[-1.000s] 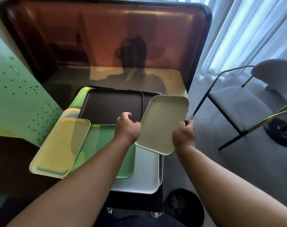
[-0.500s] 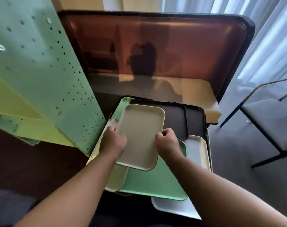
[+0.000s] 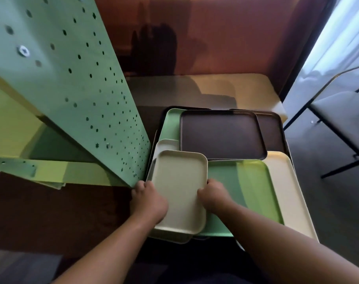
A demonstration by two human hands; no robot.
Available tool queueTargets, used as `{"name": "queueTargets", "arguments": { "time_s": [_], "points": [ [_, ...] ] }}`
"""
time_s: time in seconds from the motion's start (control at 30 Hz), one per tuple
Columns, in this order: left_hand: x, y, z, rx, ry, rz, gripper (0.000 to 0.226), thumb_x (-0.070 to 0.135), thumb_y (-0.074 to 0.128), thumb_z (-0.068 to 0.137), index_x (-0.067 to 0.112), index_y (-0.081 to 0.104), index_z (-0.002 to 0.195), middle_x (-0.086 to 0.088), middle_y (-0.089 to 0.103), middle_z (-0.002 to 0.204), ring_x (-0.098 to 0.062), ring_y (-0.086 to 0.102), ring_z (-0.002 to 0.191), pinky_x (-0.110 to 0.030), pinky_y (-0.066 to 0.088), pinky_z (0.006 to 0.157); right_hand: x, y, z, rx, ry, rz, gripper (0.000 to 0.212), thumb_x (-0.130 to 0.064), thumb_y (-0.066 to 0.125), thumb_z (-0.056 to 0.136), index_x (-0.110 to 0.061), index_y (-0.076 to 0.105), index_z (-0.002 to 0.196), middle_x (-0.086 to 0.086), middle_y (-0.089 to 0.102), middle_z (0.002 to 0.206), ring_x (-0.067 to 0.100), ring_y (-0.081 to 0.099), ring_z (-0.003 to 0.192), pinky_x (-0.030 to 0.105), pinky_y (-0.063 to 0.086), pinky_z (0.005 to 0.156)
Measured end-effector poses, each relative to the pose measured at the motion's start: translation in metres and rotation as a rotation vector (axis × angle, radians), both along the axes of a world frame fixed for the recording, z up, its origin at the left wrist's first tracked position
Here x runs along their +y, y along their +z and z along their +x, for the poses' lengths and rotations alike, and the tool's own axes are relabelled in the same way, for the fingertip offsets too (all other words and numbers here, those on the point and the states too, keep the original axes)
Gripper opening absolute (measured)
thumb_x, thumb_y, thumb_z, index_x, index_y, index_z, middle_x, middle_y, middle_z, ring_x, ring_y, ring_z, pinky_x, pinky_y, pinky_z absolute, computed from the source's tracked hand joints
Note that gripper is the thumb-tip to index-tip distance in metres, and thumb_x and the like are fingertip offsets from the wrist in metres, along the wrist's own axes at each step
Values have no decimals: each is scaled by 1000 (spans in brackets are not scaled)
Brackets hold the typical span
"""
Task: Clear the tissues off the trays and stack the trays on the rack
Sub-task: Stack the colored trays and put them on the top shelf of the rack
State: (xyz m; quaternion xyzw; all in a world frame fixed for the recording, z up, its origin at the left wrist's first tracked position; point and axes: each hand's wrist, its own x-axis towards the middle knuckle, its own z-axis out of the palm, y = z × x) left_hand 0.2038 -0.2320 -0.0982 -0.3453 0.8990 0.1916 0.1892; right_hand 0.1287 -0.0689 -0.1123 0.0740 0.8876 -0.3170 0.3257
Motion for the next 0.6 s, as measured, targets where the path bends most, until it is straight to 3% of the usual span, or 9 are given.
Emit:
{"name": "queueTargets", "arguments": {
  "time_s": [0.23, 0.33, 0.4, 0.47, 0.53, 0.6],
  "points": [
    [-9, 7, -9, 114, 156, 145, 53, 25, 57, 86, 6, 46, 134, -19, 46, 137, -37, 49, 119, -44, 47, 100, -9, 3, 0, -52, 28, 59, 30, -13, 53, 88, -2, 70, 110, 17, 72, 110, 35, 68, 101, 38, 58, 87],
    [-3, 15, -9, 217, 178, 220, 64, 22, 59, 88, 7, 40, 147, -19, 42, 142, -35, 46, 125, -43, 44, 103, -4, 7, 0, -29, -99, 5, 31, -15, 50, 82, -17, 64, 110, 12, 70, 112, 33, 65, 103, 40, 56, 90],
    [1, 18, -10, 287, 238, 323, 63, 24, 58, 90, 9, 39, 149, -17, 41, 141, -33, 51, 120, -42, 48, 99, 3, 13, -4, -11, -262, -139, 35, -10, 49, 84, -23, 59, 115, 8, 69, 106, 30, 66, 97, 41, 57, 86],
    [3, 22, -16, 344, 345, 472, 50, 31, 54, 89, 11, 55, 135, -13, 54, 129, -30, 62, 105, -42, 56, 89, 12, 21, -11, -6, -397, -296, 46, -3, 48, 80, -21, 61, 121, 6, 72, 101, 29, 69, 91, 44, 60, 82],
    [4, 26, -23, 396, 466, 646, 24, 30, 54, 94, 16, 67, 108, -9, 70, 105, -28, 69, 91, -47, 60, 85, 22, 27, -19, -1, -479, -450, 55, 5, 48, 77, -17, 64, 125, 8, 74, 102, 29, 71, 89, 47, 62, 77],
    [4, 30, -31, 427, 522, 750, 11, 18, 55, 99, 20, 65, 96, -6, 73, 95, -28, 71, 89, -47, 61, 85, 28, 39, -24, -7, -512, -576, 56, 16, 47, 81, -12, 65, 125, 11, 75, 101, 27, 72, 80, 37, 60, 61]
  ]
}}
